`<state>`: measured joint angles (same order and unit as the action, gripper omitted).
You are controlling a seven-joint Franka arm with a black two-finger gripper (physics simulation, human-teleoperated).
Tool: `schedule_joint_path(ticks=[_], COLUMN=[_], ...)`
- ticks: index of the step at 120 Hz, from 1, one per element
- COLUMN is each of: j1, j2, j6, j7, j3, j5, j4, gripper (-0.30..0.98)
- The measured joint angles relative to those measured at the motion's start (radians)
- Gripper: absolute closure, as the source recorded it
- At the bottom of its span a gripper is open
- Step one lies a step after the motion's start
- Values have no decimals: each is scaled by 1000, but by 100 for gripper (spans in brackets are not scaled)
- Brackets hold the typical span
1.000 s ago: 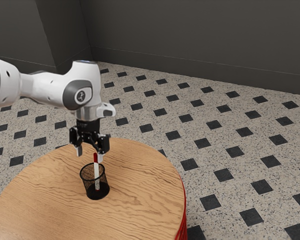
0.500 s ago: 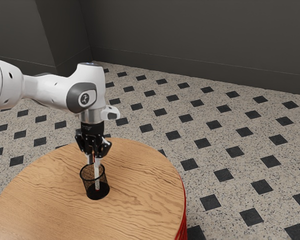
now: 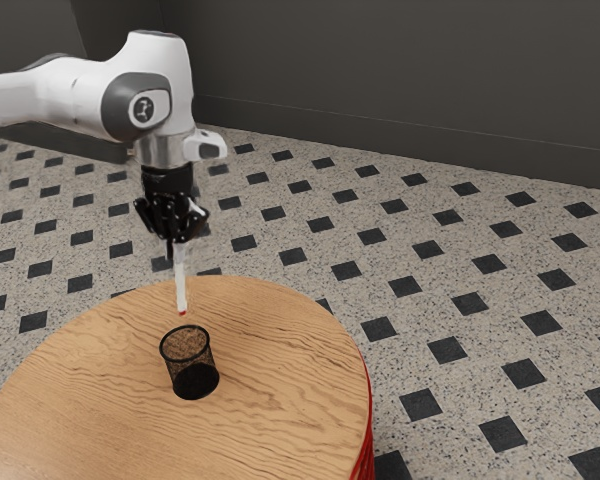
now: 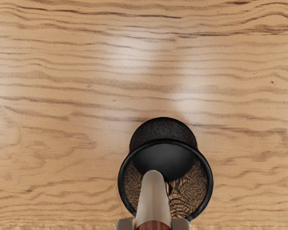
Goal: Take the marker out of the pen holder and place it to the left of the pen holder.
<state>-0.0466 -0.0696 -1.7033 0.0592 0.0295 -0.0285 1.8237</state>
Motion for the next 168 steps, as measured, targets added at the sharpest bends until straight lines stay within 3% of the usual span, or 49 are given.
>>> schedule_joint_path(ticks=[27,55,85,108,112,130,144,168], j1=[3,12,34,49,51,53,65,58], j2=[-90,-280,-515,-573,-577,-588,-570,-214], j6=[251,380,485,533,537,531,512,363], j7=[27,51,84,104,107,111,96,62], j3=[87,187,194,193,193,193,190,25], j5=[-59,-78,-76,-74,-74,-50,-23,18], j4=[-66,-67,-230,-273,-274,-280,-318,-304], gripper=[76,76,76,76,75,41,24,9])
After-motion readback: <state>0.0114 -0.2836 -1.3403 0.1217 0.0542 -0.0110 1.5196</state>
